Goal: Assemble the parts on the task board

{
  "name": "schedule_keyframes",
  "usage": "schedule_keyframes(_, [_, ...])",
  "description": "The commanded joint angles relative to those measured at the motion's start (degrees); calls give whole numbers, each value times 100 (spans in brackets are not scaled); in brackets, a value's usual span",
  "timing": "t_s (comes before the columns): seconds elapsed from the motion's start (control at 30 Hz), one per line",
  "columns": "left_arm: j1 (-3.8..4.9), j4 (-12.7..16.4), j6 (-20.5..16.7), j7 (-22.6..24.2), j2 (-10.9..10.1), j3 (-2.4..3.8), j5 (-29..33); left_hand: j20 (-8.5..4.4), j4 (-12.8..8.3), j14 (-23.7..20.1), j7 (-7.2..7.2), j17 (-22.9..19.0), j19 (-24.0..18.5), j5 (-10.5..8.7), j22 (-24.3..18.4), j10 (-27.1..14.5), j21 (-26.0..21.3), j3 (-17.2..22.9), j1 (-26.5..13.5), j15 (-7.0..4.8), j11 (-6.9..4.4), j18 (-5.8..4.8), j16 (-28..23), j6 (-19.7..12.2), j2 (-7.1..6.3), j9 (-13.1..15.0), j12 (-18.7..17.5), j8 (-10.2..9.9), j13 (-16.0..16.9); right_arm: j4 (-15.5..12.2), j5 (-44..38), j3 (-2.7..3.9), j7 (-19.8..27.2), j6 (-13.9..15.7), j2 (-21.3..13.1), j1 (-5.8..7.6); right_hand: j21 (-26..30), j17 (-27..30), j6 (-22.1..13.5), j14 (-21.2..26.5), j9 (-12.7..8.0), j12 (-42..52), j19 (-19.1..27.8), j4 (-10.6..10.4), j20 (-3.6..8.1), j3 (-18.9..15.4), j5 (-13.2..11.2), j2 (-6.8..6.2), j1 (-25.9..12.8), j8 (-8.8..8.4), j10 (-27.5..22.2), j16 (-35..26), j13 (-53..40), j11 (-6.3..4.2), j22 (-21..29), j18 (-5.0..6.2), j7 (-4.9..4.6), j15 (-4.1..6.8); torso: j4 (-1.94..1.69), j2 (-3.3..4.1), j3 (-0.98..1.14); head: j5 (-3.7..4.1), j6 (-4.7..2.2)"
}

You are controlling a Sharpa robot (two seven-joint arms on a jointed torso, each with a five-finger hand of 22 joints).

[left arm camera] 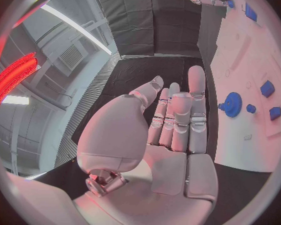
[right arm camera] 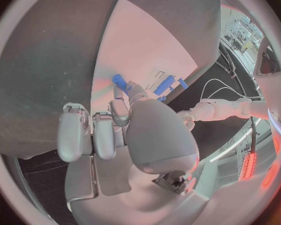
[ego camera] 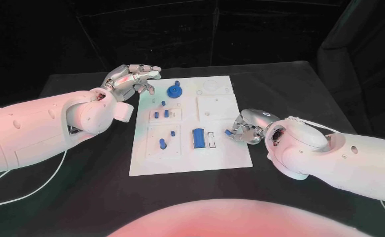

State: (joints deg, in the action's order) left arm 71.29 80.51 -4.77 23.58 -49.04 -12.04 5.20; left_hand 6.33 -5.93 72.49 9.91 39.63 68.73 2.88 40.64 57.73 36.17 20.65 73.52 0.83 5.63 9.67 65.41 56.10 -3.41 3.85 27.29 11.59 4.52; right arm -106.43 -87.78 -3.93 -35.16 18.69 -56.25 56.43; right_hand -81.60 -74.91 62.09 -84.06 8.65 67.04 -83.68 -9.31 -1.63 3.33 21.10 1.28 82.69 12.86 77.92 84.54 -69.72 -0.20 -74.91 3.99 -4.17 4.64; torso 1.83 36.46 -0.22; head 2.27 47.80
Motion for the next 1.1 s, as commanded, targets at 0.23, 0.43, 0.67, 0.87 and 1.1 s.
schedule_keyframes(0.23, [5, 14, 93, -17, 4, 4, -13, 30, -5, -34, -1, -5, 20, -4, -8, -56, -23, -37, 6, 8, 0, 77, -11, -37, 47, 0, 38, -23, 3, -125, 729, 1, 361, 706, 96, 5, -36, -710, 160, -435, 1038, 72, -64, 327, 10, 1015, 40, -455, -463, -87, 224, 52, -51, -82, -40, -86, 60, 13, 0, 9, -6, -10, 38])
schedule_keyframes(0.43, [5, 21, 92, -23, 6, 4, -13, 30, -7, -35, -1, -6, 20, -4, -9, -57, -24, -37, 7, 7, 0, 77, -11, -37, 48, 0, 39, -23, 3, -65, 982, 1, 240, 612, 258, 5, -55, -722, 228, -439, 1080, 164, -80, 244, 10, 1102, 246, -601, -746, -92, 291, 61, -138, -88, -70, -91, 78, 15, 0, 2, -10, -11, 52])
schedule_keyframes(0.67, [6, 25, 95, -25, 12, 4, -13, 30, -8, -36, -1, -8, 20, -4, -9, -58, -24, -38, 8, 7, 0, 77, -11, -38, 49, 0, 39, -23, 3, 16, 1070, 0, 44, 644, 435, 5, -53, -706, 325, -437, 1128, 357, -83, 152, 27, 1104, 423, -680, -1004, -76, 408, 52, -322, -118, -66, -89, 114, 37, -6, 9, 1, -35, 53])
schedule_keyframes(0.87, [6, 25, 98, -30, 19, 4, -13, 30, -8, -36, -1, -8, 20, -4, -9, -58, -24, -38, 8, 7, 0, 77, -11, -38, 49, 0, 39, -23, 3, 96, 1088, 1, -71, 492, 564, 5, -58, -713, 405, -439, 1162, 407, -91, 67, 41, 1095, 443, -696, -1188, -59, 458, 56, -375, -143, -76, -91, 148, 54, -15, 4, -9, -22, 71])
schedule_keyframes(1.1, [6, 27, 121, -47, 27, 4, -13, 30, -12, -37, -2, -10, 20, -4, -10, -60, -26, -35, 16, 7, -1, 78, -11, -38, 53, 0, 41, -22, 2, 171, 1066, 1, -168, 380, 658, 5, -61, -722, 519, -441, 1215, 517, -97, 23, 67, 1074, 453, -712, -1308, 2, 523, 62, -484, -183, -84, -92, 199, 85, -21, -4, -3, -49, 84])
